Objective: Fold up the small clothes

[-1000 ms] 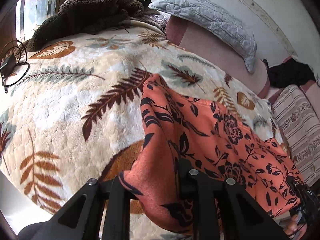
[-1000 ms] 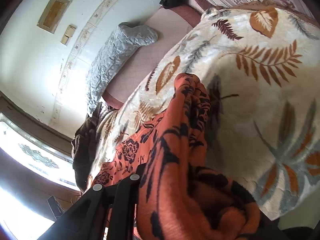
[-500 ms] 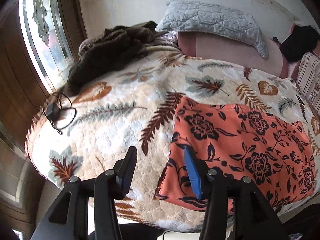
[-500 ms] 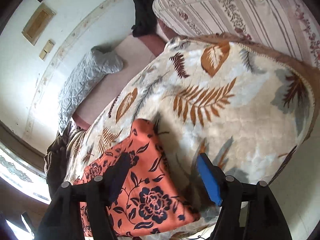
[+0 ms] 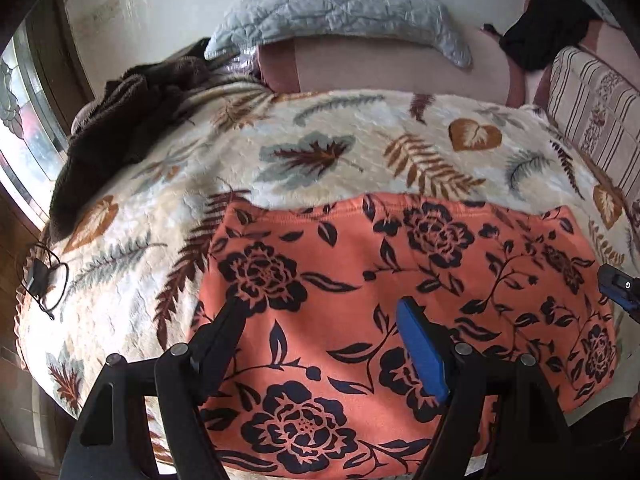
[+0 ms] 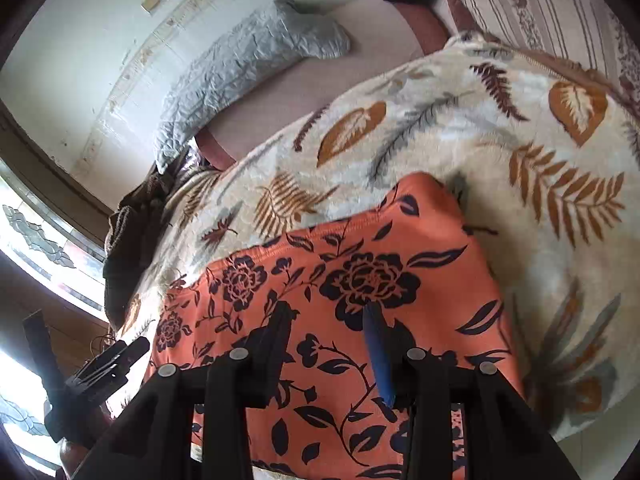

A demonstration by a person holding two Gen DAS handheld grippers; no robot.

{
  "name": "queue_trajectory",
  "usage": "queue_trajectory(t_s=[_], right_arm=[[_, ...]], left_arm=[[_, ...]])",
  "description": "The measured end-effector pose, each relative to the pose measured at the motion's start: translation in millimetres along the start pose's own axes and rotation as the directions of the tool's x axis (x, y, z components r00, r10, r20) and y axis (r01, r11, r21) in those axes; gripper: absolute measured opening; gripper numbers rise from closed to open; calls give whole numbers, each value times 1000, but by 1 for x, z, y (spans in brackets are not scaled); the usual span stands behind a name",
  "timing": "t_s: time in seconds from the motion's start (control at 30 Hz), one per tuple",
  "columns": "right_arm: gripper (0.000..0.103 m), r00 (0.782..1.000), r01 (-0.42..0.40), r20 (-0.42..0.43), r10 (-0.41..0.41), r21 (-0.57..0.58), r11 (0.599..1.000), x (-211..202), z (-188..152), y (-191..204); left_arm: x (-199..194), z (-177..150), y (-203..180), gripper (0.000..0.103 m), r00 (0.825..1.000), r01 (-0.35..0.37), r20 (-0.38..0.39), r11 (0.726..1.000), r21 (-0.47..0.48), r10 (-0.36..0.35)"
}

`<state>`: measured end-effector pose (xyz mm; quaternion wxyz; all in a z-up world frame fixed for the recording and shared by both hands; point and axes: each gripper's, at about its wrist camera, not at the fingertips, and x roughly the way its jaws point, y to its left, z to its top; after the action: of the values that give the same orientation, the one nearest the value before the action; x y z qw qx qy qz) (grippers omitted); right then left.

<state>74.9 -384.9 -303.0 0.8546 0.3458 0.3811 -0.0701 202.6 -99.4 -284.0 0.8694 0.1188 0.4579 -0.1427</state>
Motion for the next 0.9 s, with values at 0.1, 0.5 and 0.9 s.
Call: queue_trajectory(t_s=[0.1,0.5,0.9], right_arm=[[38,992,70,-105,-67,18,997,42,-12,-13],[61,998,-4,56,3,6,1000,-47,-13,-14],[45,984,-83,165,73,53,995,-130,-34,-61]], left_arm=[[50,-23,6,80,987,-68,-145,998,6,68],[-25,-11,6,85,999,-22,41,1000,15,21],[-81,-44,4,93,992,77,100,997,-26,-74]])
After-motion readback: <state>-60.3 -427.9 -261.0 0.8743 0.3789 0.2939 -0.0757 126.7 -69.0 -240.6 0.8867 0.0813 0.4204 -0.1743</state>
